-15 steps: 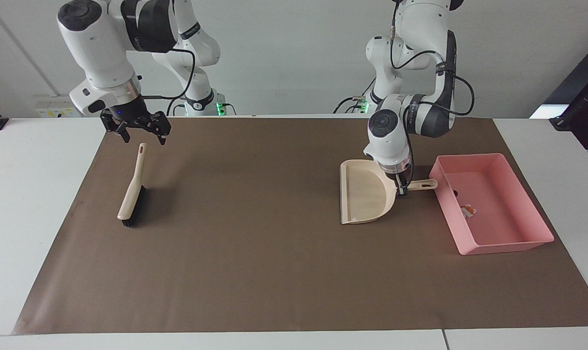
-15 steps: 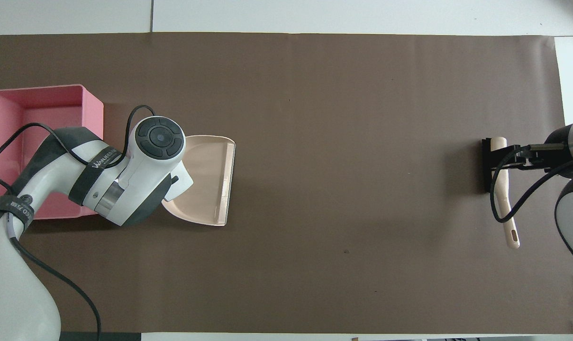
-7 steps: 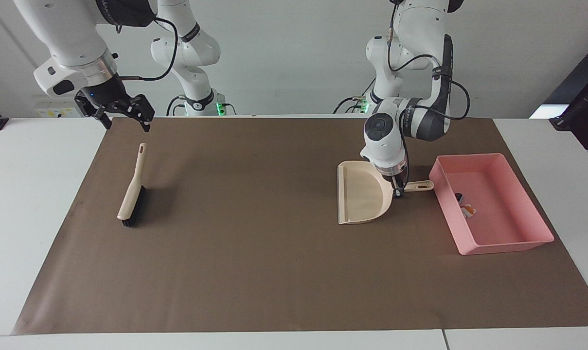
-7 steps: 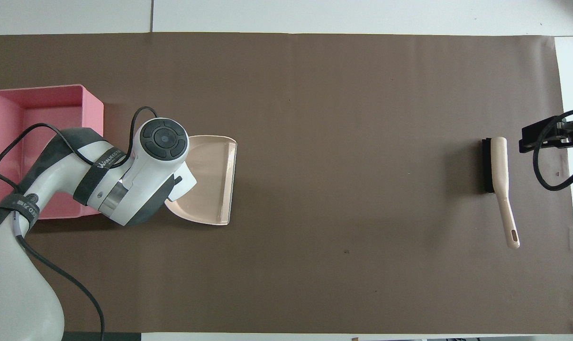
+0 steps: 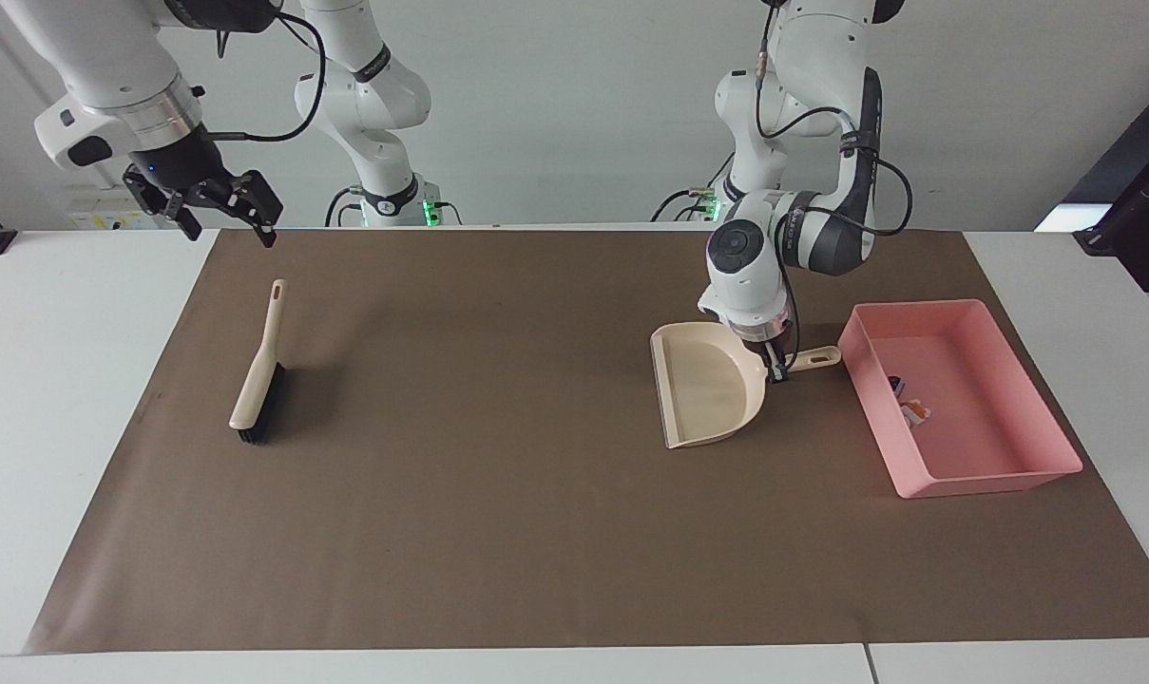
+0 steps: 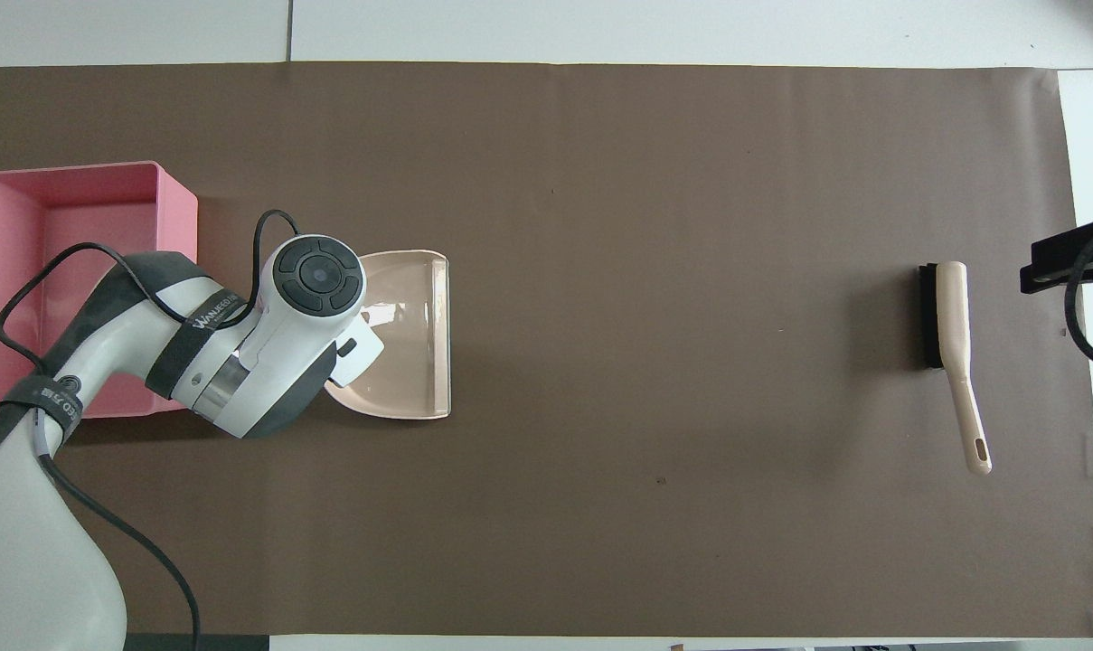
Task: Clean e-waste and dump in bin
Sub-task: 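Set the dustpan down beside the bin and open the left gripper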
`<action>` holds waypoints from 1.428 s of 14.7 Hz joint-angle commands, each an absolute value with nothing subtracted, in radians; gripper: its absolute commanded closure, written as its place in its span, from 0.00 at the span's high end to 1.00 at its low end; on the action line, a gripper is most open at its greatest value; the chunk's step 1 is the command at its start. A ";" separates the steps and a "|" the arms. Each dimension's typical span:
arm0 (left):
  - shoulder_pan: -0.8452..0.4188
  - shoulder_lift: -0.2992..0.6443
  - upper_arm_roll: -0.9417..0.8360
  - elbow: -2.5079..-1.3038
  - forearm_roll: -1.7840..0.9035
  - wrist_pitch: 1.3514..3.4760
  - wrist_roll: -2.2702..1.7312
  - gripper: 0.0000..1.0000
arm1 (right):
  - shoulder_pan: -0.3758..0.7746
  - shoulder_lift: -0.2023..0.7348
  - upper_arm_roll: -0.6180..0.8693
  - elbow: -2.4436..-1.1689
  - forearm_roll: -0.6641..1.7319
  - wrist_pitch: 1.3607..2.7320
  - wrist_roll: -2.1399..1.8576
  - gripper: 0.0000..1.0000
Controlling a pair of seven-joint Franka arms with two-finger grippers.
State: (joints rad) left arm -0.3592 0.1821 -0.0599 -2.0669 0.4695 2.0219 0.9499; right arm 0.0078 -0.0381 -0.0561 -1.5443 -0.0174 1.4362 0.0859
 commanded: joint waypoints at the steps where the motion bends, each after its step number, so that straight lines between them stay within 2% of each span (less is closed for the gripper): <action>1: -0.377 0.164 -0.044 -2.097 0.457 2.051 0.936 0.36 | 0.005 -0.100 -0.048 -1.651 -0.012 1.500 0.092 1.00; 3: -0.377 0.164 -0.044 -2.089 0.457 2.048 0.934 0.50 | 0.008 -0.077 -0.048 -1.600 -0.014 1.465 0.091 1.00; 4: -0.376 0.157 -0.044 -2.088 0.457 2.046 0.936 0.60 | 0.008 -0.072 -0.048 -1.592 -0.014 1.453 0.091 1.00; 6: -0.368 0.095 -0.044 -2.088 0.457 2.031 0.921 0.88 | 0.008 -0.049 -0.048 -1.559 -0.015 1.437 0.089 1.00; 7: -0.368 0.060 -0.044 -2.088 0.457 1.990 0.892 0.93 | 0.006 -0.048 -0.048 -1.549 -0.017 1.431 0.090 1.00; 10: -0.362 -0.014 -0.043 -2.091 0.416 1.898 0.651 0.97 | 0.008 -0.048 -0.048 -1.546 -0.031 1.424 0.089 1.00; 15: -0.226 -0.022 -0.038 -2.069 0.255 1.876 0.243 0.98 | 0.012 -0.048 -0.043 -1.551 -0.041 1.440 0.072 1.00; 18: -0.138 -0.008 -0.037 -2.001 0.148 1.870 0.021 0.98 | 0.034 -0.049 -0.041 -1.555 -0.054 1.456 0.058 1.00; 21: -0.071 -0.006 -0.037 -1.884 0.068 1.836 -0.035 0.98 | 0.035 -0.049 -0.041 -1.557 -0.054 1.459 0.057 1.00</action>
